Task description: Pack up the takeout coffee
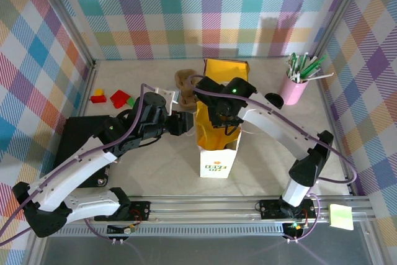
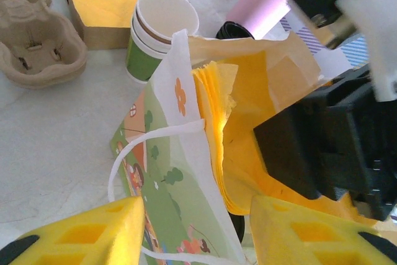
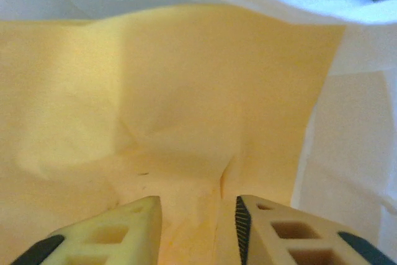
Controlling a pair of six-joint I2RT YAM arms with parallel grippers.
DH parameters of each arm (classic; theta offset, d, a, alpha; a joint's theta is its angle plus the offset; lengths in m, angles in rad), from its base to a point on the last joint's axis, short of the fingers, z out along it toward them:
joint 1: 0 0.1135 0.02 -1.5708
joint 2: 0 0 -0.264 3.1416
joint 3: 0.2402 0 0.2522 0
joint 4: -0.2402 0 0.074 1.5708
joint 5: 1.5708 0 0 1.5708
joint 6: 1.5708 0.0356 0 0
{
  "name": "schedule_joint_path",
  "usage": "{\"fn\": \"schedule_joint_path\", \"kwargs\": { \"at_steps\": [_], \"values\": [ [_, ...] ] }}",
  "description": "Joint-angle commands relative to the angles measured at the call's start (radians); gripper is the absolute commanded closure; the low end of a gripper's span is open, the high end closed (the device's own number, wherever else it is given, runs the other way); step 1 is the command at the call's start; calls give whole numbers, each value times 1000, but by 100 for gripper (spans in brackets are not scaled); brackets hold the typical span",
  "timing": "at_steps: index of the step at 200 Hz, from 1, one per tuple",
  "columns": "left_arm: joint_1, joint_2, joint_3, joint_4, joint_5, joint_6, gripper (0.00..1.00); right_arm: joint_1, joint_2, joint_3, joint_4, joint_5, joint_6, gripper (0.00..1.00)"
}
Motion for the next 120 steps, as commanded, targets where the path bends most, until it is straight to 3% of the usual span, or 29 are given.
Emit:
{"fn": "schedule_joint_path", "kwargs": {
  "at_steps": [1,74,120],
  "values": [
    [10,-26,-10,-2,-17,16,52,5,-84,38,49,-18,-27,61],
    [9,-41,-17,-2,-26,15,52,5,-226,-146,388,-316,-24,59],
    [9,-50,-21,-4,-29,15,52,5,-201,-229,430,-355,-6,59]
  ]
}}
